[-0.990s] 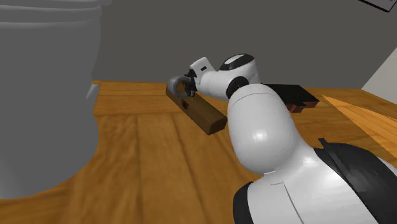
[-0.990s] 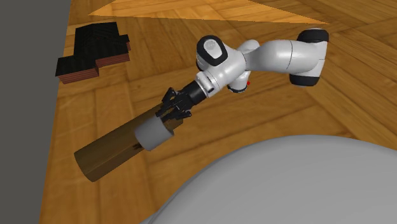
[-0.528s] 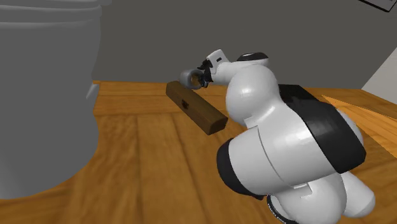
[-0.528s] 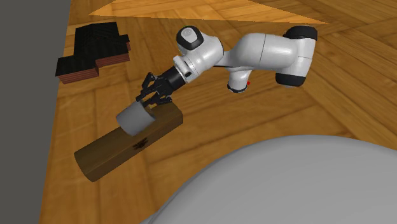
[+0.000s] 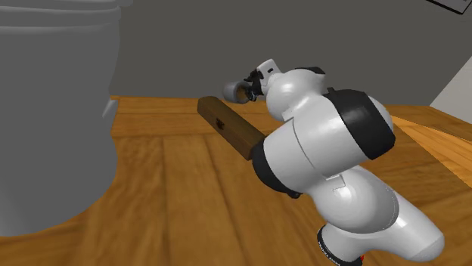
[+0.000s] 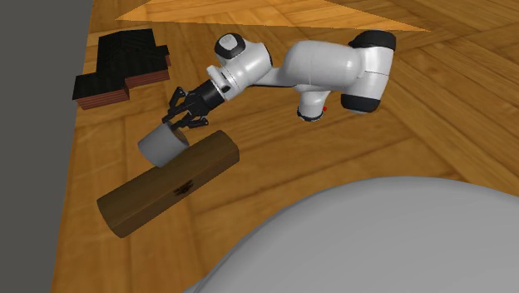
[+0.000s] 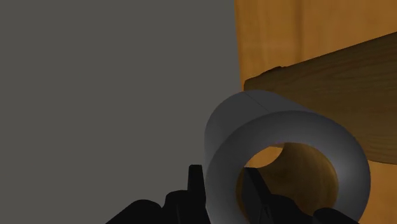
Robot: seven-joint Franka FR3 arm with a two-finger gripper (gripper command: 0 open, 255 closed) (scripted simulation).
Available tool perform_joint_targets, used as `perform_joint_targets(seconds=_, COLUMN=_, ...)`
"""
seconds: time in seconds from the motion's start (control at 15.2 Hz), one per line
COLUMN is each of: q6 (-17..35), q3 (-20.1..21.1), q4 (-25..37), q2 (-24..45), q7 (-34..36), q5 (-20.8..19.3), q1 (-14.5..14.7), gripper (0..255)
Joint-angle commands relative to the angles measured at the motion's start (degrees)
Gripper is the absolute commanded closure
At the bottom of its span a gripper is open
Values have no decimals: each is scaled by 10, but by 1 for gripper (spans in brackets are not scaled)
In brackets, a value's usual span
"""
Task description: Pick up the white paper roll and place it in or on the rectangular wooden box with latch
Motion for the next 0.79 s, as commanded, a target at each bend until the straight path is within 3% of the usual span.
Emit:
perform_joint_targets(seconds=0.0, q6=6, q3=16, q4=-10, q2=-7, q7=-13, q5=24, q1=-6, gripper=255)
perform_joint_targets(seconds=0.73, q6=39, q3=101, q4=-56, q2=-56, q7=-60, q5=142, q1=-30, gripper=255)
